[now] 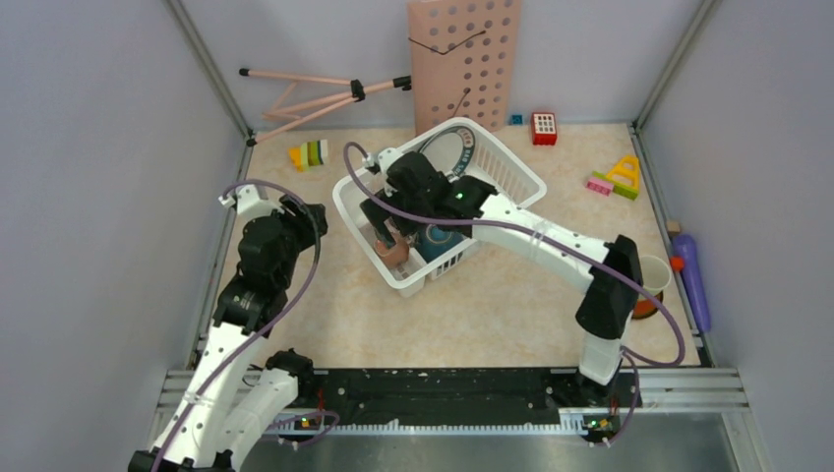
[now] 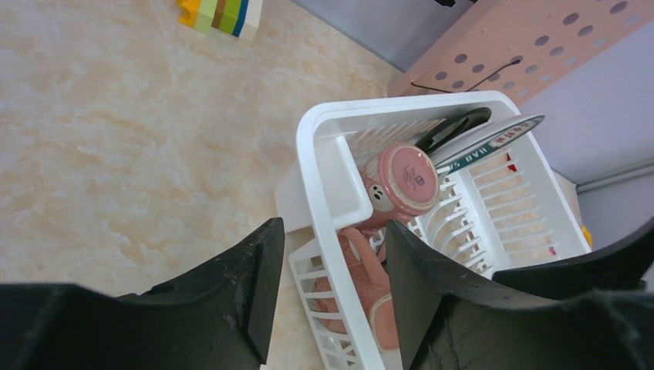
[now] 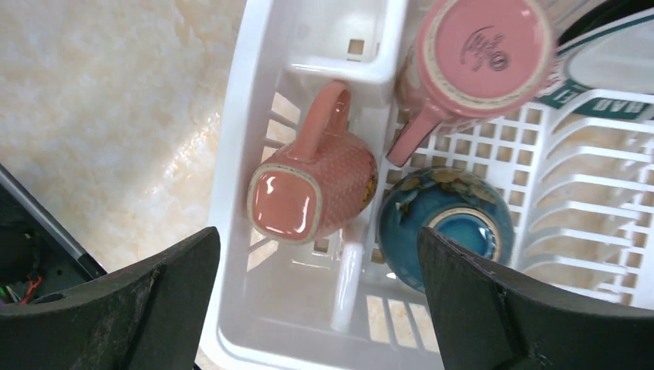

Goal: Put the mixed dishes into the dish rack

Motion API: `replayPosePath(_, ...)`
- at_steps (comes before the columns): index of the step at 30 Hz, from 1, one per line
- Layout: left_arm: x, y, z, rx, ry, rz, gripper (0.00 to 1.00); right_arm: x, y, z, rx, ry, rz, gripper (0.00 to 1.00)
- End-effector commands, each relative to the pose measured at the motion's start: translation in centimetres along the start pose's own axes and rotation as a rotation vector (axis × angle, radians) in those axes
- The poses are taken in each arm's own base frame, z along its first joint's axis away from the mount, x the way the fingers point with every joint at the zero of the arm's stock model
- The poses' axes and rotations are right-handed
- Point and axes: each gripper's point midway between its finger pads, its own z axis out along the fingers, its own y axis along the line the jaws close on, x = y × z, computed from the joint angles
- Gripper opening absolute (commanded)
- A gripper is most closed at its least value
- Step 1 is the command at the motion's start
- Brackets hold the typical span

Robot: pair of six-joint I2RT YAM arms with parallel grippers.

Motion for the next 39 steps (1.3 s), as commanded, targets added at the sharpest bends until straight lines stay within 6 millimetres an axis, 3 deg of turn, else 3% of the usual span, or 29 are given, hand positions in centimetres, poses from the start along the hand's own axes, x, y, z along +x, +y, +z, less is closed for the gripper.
replayPosePath(1, -1.5, -2.0, -0.1, 0.072, -0.028, -0.043, 0.52, -1.2, -3.1, -4.4, 0.096, -0.067, 0.029, 0.95)
replayPosePath(4, -1.4, -1.6, 0.2, 0.048, -0.029, -0.009, 0.43, 0.0, -6.5, -5.7, 0.169, -0.067, 0.092, 0.95)
replayPosePath(13, -0.4, -3.1, 0.5, 0.137, 0.019, 0.034, 0.48, 5.2, -18.6, -10.2, 0.455, -0.082, 0.351, 0.95)
replayPosePath(16, 0.5, -3.5, 1.1, 0.144, 0.078, 0.052, 0.62, 6.0, -21.2, -10.9, 0.471, -0.113, 0.437, 0.95)
replayPosePath(21, 1.8, -4.3, 1.6, 0.19, 0.139, 0.084, 0.76, 5.6, -25.6, -11.5, 0.533, -0.191, 0.54, 0.96)
replayPosePath(30, 1.7, -4.6, 1.5, 0.211, 0.136, 0.09, 0.78, 3.3, -33.1, -10.3, 0.633, -0.279, 0.646, 0.96)
replayPosePath(35, 1.9, -4.2, 1.5, 0.196, 0.15, 0.134, 0.8, 3.8, -35.6, -8.7, 0.655, -0.216, 0.586, 0.97)
replayPosePath(39, 2.9, -4.0, 1.3, 0.22, 0.165, 0.121, 0.8, 5.3, -36.6, -5.5, 0.599, -0.131, 0.585, 0.97)
